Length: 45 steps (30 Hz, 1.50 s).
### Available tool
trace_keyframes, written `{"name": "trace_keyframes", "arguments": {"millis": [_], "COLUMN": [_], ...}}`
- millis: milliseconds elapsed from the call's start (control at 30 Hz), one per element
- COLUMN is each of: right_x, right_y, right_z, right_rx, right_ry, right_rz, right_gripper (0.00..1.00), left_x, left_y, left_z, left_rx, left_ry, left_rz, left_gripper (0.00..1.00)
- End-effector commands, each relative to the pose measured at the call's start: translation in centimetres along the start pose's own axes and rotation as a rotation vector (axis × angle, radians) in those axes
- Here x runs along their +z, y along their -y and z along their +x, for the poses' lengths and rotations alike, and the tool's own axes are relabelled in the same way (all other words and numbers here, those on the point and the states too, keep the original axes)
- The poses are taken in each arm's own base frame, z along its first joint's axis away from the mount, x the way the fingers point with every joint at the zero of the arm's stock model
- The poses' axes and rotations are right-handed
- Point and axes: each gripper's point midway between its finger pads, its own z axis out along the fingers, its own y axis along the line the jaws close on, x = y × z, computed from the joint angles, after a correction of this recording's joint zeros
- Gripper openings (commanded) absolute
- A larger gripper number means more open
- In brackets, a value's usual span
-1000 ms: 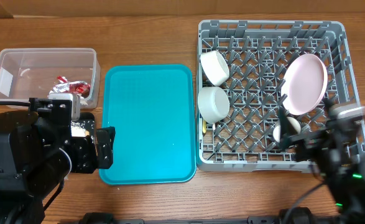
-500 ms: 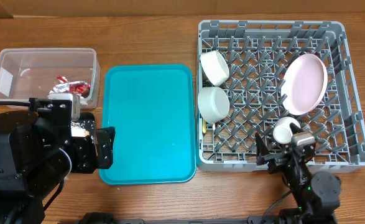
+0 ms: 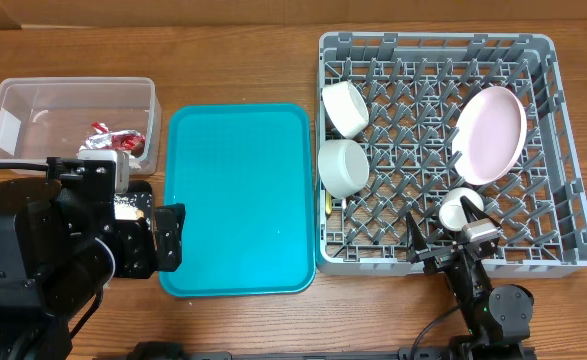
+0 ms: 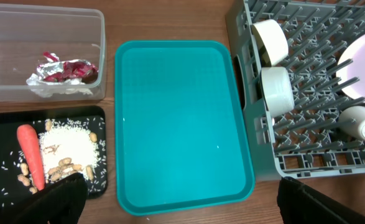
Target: Sort waste into correct bins and load items into the dishwasher rack
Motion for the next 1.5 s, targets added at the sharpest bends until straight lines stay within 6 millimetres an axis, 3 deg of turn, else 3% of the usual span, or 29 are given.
{"name": "trace_keyframes", "arguments": {"millis": [0,733,1000,1200,1467], "right_x": [0.0,0.0,0.0,0.0,0.0], "right_y": [-0.1,-0.1,-0.1,-0.1,-0.1], "right_z": [0.1,0.1,0.1,0.1,0.1], "right_rx": [-0.003,-0.002,-0.002,-0.003,-0.002], "right_ry": [0.012,0.011,0.011,0.011,0.011], "right_rz": [-0.004,-0.004,-0.004,-0.004,-0.004], "right_gripper": [1.0,1.0,1.0,1.0,1.0], "left_x": [-0.3,-0.6,-1.8,-0.2,4.6], "left_y": [0.1,0.2,-1.7,-0.2,-0.3], "left_z": [-0.3,-0.2,-1.8,-3.1,0.6], "left_rx": [0.001,0.01,0.045,0.132,0.18], "left_ry": [0.014,0.021,0.213,0.471,0.631], "left_rz": [0.0,0.002,-0.115,-0.02,0.035], "left_gripper": [1.0,1.0,1.0,1.0,1.0]}}
